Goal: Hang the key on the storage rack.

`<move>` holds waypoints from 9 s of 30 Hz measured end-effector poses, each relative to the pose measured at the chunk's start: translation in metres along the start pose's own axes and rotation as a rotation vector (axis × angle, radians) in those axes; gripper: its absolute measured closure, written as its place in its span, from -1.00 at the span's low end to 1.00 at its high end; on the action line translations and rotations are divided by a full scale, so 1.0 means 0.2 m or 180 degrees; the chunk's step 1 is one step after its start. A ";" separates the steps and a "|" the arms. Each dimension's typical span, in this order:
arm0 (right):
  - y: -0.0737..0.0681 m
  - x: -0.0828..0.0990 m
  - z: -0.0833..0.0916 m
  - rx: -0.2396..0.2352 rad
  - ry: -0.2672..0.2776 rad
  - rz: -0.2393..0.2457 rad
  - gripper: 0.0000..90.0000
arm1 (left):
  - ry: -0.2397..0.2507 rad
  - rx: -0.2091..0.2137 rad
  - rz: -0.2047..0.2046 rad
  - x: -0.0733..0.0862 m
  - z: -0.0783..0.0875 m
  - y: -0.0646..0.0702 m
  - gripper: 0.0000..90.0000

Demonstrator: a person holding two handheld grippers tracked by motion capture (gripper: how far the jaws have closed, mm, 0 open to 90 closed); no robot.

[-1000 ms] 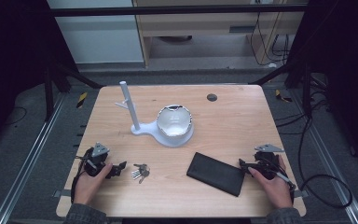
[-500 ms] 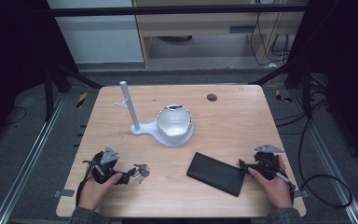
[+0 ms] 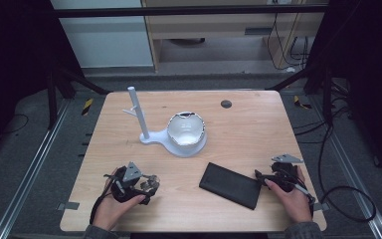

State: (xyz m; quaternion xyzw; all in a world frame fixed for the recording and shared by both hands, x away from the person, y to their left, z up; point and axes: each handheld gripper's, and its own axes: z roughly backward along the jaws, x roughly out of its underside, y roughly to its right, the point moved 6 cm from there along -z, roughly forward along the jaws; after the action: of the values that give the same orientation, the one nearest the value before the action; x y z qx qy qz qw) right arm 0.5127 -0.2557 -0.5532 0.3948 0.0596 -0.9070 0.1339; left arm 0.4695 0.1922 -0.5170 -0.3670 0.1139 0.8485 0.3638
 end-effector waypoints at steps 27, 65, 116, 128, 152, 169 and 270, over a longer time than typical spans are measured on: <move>0.00 0.00 0.00 0.0006 0.0005 0.0006 -0.89 | -0.1178 0.0162 -0.0796 -0.09 -0.03 0.02 -0.85; 0.00 0.00 0.01 0.0009 0.0006 -0.0008 -0.89 | -0.1352 0.0310 -0.0884 -0.13 -0.10 -0.06 0.12; -0.02 0.01 0.00 0.0007 0.0001 0.0007 -0.90 | -0.1581 0.0483 -0.0550 -0.07 -0.11 -0.07 1.00; -0.02 0.01 0.00 0.0001 -0.0003 0.0005 -0.90 | -0.1449 0.0398 -0.0499 -0.14 -0.04 -0.10 1.00; -0.02 0.01 0.00 -0.0010 -0.0007 0.0013 -0.91 | -0.1294 0.0203 -0.0601 -0.47 0.30 -0.22 1.00; -0.02 0.00 0.00 -0.0011 -0.0009 0.0017 -0.92 | -0.1189 0.0111 -0.0496 -0.63 0.46 -0.34 1.00; -0.03 0.01 0.00 -0.0016 -0.0002 0.0024 -0.92 | -0.0635 -0.0401 -0.0094 -1.05 0.52 -0.66 1.00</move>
State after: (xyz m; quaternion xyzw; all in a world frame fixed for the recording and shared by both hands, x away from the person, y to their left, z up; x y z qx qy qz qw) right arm 0.5102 -0.2511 -0.5537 0.3943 0.0603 -0.9065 0.1383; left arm 0.6036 0.2206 -0.2860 -0.3044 0.0182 0.8808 0.3621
